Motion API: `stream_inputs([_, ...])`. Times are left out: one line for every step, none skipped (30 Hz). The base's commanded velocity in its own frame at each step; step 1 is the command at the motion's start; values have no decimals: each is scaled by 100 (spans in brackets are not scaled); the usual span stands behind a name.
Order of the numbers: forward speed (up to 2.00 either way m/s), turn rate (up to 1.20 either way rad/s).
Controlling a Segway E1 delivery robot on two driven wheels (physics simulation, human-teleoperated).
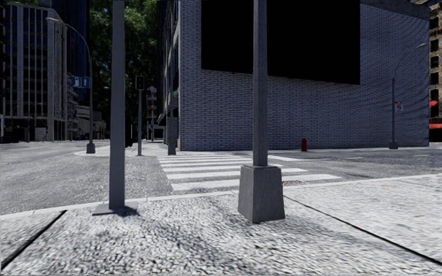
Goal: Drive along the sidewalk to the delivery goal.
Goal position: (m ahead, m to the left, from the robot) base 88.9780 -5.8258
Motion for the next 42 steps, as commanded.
stream_inputs([75, -55])
stream_inputs([75, -55])
stream_inputs([75, -55])
stream_inputs([75, -55])
stream_inputs([75, -55])
stream_inputs([75, -55])
stream_inputs([75, -55])
stream_inputs([74, -55])
stream_inputs([74, -55])
stream_inputs([74, -56])
stream_inputs([74, -56])
stream_inputs([74, -56])
stream_inputs([74, -57])
stream_inputs([74, -57])
stream_inputs([74, -58])
stream_inputs([74, -59])
stream_inputs([74, -60])
stream_inputs([74, -60])
stream_inputs([74, -60])
stream_inputs([74, -60])
stream_inputs([74, -60])
stream_inputs([74, -61])
stream_inputs([74, -66])
stream_inputs([73, -67])
stream_inputs([73, -67])
stream_inputs([73, -68])
stream_inputs([73, -68])
stream_inputs([73, -68])
stream_inputs([73, -68])
stream_inputs([73, -68])
stream_inputs([73, -68])
stream_inputs([73, -63])
stream_inputs([73, -60])
stream_inputs([73, -60])
stream_inputs([73, -59])
stream_inputs([73, -59])
stream_inputs([73, -59])
stream_inputs([73, -59])
stream_inputs([73, -58])
stream_inputs([73, -58])
stream_inputs([73, -58])
stream_inputs([73, -58])
